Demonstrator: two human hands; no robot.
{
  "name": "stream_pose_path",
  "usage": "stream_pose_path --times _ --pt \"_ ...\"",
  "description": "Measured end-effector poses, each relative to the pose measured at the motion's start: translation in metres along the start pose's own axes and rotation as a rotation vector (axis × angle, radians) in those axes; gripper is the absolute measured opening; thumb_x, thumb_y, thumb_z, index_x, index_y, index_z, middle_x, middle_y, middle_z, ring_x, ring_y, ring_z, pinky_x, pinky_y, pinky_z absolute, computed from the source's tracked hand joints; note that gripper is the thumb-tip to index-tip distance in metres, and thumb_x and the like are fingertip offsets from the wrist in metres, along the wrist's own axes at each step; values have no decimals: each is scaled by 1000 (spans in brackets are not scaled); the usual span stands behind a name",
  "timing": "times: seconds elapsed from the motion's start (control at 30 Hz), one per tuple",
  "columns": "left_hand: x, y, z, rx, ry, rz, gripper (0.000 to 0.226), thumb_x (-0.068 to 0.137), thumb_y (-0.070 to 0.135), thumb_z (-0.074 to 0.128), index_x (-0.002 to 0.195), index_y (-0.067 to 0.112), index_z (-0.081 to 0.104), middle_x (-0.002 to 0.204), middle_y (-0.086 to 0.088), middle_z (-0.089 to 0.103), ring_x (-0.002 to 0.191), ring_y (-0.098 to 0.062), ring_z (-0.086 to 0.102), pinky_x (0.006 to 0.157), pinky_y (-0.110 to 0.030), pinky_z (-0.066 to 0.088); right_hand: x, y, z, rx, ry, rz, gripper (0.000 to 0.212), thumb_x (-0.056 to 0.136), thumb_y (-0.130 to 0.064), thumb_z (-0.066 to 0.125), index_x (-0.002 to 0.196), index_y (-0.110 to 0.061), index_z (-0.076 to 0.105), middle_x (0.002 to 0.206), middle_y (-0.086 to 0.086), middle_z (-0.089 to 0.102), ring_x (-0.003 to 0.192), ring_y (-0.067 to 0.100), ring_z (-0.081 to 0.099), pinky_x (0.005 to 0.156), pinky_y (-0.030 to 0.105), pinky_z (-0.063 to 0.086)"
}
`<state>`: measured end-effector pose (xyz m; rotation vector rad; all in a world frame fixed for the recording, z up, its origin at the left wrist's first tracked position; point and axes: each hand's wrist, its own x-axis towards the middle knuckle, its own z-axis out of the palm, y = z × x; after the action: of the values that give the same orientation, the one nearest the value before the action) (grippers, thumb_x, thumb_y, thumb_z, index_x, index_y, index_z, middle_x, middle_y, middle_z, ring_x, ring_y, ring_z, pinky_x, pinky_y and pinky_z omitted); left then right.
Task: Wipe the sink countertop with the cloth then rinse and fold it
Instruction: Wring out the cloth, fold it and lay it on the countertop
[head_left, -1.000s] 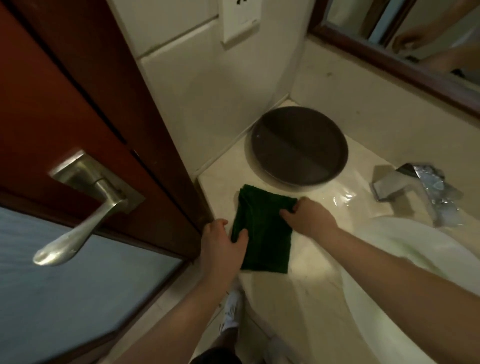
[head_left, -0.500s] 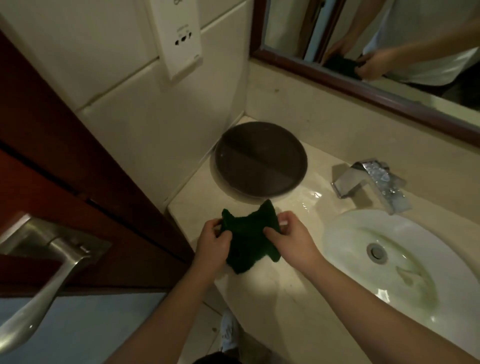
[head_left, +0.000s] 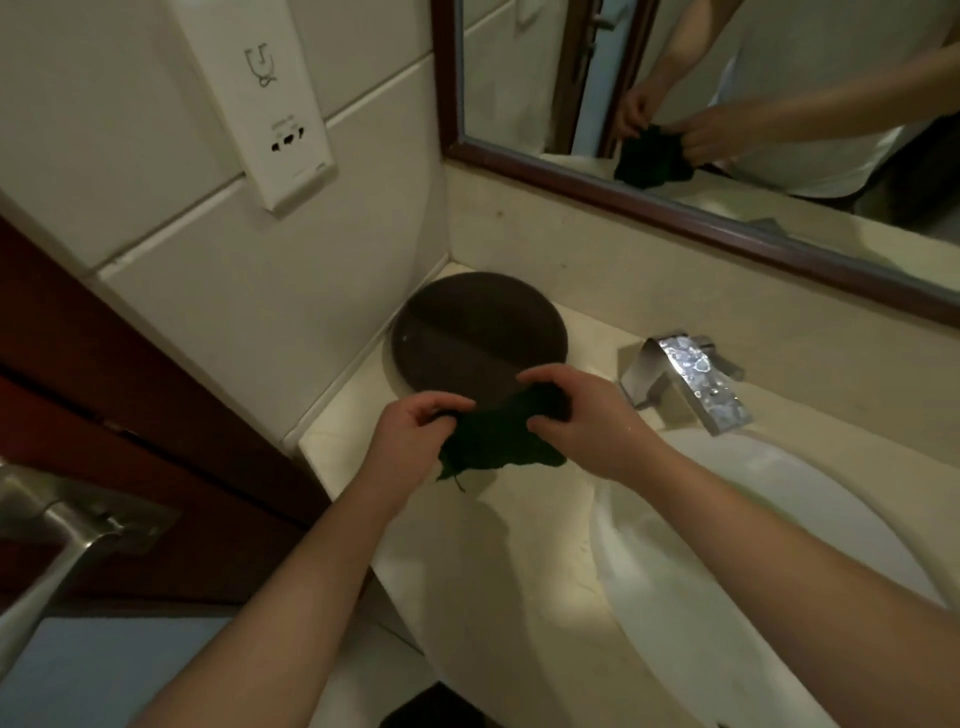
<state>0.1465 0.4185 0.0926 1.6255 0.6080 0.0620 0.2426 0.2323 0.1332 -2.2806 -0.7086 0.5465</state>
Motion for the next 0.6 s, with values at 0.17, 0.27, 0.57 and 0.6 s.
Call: stream_pose_path --times 0.17,0.27,0.57,0.6 --pt "19 12 8 241 109 110 25 90 5 57 107 19 69 108 2 64 102 -12 60 85 -22 53 34 1 -26 -219 45 8 31 91 -27 62 121 -23 61 114 1 63 101 15 58 82 25 46" --pt "48 16 15 561 113 263 25 87 17 66 112 20 64 109 3 54 94 -8 54 84 -20 45 70 10 -31 -340 39 40 26 90 -35 61 111 -21 66 117 7 53 109 24 53 86 30 42" --pt "138 7 12 430 -44 37 23 86 41 63 78 21 58 88 -3 64 84 -18 63 71 -35 51 156 48 -20 -153 38 276 39 92 -44 56 118 -15 57 99 2 59 88 21 58 80 37 52" --pt "146 3 14 350 -55 -5 23 87 41 63 78 21 57 88 -5 65 83 -19 64 69 -35 53 164 52 -18 -136 53 289 39 92 -45 56 118 -15 57 98 2 58 87 21 57 78 36 51"
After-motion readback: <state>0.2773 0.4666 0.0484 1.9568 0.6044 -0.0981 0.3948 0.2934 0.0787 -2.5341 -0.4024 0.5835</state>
